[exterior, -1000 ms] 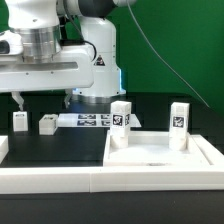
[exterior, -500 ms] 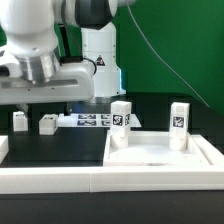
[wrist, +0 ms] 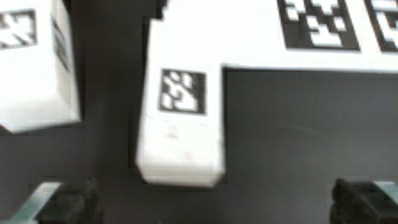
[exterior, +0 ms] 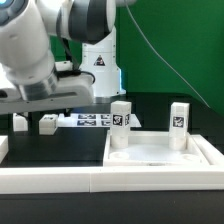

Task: Assemble square table

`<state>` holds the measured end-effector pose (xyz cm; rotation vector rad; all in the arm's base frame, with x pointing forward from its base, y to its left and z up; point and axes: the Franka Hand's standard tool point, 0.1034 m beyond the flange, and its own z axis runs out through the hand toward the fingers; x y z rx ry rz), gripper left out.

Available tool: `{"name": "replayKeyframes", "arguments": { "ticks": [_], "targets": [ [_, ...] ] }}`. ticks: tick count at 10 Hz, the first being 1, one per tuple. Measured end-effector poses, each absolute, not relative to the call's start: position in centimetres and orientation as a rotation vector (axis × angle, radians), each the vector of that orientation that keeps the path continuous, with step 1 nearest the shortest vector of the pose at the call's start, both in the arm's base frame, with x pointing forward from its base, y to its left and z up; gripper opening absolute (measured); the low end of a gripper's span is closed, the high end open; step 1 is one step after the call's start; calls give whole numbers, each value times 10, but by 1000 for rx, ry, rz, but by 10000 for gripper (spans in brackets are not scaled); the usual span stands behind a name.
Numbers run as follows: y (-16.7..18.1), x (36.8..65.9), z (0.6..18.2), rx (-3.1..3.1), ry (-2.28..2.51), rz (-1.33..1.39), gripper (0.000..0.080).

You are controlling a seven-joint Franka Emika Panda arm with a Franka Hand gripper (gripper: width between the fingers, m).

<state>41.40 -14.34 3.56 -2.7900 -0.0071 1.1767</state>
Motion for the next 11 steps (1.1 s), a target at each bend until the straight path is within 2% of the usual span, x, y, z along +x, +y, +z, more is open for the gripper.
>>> {"name": "replayKeyframes", "arguments": {
  "ticks": [3, 11],
  "targets": [
    [-150, 401, 24, -2698, -4, 1379, 649],
    [-153, 396, 5, -2751, 38, 1416, 649]
  ]
}}
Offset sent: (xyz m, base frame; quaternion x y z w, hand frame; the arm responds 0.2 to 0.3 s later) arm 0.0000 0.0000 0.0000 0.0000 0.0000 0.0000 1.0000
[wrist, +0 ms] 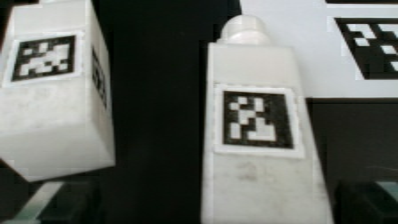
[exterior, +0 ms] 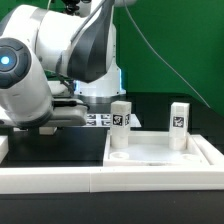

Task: Assemble square table

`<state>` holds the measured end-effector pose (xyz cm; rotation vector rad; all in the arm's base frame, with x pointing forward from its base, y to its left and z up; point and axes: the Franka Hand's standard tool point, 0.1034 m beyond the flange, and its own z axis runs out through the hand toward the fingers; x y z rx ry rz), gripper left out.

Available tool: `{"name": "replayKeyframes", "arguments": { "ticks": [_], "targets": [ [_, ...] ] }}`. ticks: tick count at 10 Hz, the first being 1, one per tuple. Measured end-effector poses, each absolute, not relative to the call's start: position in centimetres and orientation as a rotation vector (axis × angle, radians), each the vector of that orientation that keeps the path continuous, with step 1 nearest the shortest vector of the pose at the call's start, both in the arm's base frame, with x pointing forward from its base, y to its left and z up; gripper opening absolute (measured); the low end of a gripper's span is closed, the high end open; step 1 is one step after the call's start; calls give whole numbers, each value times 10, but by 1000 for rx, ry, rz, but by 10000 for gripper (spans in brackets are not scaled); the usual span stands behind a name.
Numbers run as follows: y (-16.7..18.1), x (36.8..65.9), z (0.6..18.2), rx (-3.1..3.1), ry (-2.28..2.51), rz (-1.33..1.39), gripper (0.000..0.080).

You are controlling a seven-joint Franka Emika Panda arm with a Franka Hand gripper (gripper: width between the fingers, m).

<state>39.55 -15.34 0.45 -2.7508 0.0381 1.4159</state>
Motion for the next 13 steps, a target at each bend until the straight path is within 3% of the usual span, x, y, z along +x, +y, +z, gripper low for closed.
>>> {"name": "replayKeyframes", "arguments": {
  "ticks": [3, 5, 6, 7, 10, 13],
  "targets": [
    [-150, 396, 4, -2753, 29, 1416, 649],
    [-150, 397, 3, -2756, 25, 1411, 385],
    [-149, 398, 3, -2758, 23, 1411, 385],
    [-147, 400, 3, -2762, 20, 1409, 288],
    [-139, 411, 7, -2790, -22, 1400, 288],
    [-126, 454, 41, -2802, -61, 1395, 288]
  ]
}}
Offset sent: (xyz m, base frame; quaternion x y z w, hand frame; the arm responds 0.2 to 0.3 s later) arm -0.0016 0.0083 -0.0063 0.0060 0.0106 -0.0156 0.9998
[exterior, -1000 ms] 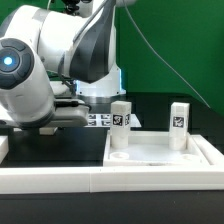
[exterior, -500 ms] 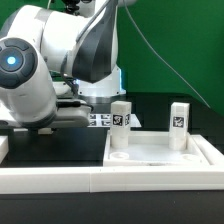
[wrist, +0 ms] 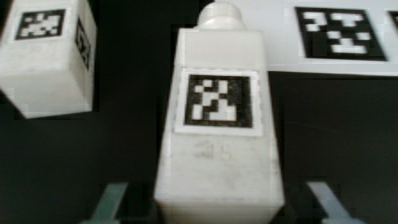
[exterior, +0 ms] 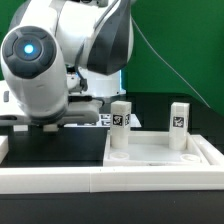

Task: Assemble square table

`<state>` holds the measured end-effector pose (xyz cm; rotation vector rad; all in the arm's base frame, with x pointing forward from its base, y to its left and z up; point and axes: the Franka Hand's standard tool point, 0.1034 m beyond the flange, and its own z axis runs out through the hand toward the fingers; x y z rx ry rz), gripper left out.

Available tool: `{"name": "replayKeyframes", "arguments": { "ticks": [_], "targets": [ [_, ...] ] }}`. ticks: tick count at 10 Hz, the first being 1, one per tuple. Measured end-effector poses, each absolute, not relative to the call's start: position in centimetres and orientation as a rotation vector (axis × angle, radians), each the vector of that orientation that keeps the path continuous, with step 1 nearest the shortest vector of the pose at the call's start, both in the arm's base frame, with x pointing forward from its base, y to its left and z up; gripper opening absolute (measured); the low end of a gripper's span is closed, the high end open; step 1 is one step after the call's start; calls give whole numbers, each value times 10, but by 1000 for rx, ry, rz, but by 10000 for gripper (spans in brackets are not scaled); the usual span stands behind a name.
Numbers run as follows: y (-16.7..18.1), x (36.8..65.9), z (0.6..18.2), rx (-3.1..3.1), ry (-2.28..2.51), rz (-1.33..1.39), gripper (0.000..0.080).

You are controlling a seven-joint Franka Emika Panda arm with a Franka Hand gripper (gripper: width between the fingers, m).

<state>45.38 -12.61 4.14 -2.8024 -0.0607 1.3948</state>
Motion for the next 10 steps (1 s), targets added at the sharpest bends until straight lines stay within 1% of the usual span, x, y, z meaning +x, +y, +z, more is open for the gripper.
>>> {"name": "replayKeyframes", "arguments": {
  "ticks": [1, 2, 4, 5, 7, 8, 9, 10],
  "targets": [
    [-125, 469, 50, -2821, -102, 1352, 289],
    [-127, 475, 52, -2827, -128, 1327, 290],
    [-128, 477, 48, -2846, -129, 1296, 290],
    [-129, 484, 49, -2872, -129, 1246, 290],
    [-122, 506, 66, -2929, -100, 1121, 290],
    [-120, 523, 68, -2993, -127, 993, 290],
    [-117, 533, 69, -3043, -151, 876, 290],
    [-118, 534, 67, -3064, -160, 808, 290]
  ]
}}
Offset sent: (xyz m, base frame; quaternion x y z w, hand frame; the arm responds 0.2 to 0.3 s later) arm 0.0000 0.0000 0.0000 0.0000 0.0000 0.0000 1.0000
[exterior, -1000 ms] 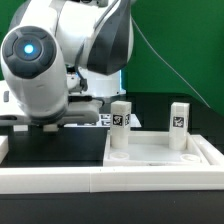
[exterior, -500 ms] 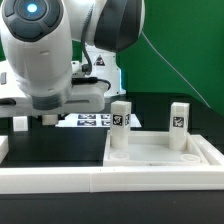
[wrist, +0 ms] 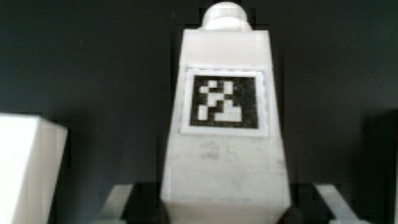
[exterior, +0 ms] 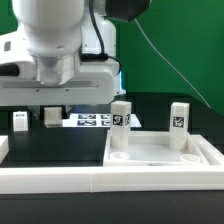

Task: Assemble square table

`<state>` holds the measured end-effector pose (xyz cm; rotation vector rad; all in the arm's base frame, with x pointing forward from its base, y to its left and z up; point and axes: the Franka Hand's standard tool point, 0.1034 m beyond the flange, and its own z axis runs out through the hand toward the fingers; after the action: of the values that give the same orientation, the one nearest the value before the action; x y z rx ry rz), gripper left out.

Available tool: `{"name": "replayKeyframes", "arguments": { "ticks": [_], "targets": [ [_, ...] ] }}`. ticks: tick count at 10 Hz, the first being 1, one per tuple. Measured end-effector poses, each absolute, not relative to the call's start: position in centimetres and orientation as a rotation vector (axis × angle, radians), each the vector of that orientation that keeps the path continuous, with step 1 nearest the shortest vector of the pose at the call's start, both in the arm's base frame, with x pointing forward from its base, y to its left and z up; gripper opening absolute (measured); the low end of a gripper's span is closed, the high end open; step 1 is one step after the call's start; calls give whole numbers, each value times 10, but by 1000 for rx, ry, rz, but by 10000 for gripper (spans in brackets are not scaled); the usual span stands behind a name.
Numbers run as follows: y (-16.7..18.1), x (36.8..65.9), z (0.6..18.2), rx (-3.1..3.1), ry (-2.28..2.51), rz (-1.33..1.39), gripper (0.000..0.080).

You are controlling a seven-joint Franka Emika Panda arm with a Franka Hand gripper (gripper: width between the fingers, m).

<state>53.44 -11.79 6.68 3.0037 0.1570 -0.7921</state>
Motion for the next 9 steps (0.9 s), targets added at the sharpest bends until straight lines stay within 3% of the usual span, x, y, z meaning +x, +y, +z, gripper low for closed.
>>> {"name": "replayKeyframes", "arguments": {
  "ticks": [3, 6, 8, 9],
  "targets": [
    [-123, 544, 68, 3058, 164, -421, 290],
    [-92, 580, 105, 3087, 118, -218, 290],
    [-91, 602, 116, 3072, 146, 32, 290],
    [-94, 599, 113, 3057, 152, 127, 290]
  ]
}}
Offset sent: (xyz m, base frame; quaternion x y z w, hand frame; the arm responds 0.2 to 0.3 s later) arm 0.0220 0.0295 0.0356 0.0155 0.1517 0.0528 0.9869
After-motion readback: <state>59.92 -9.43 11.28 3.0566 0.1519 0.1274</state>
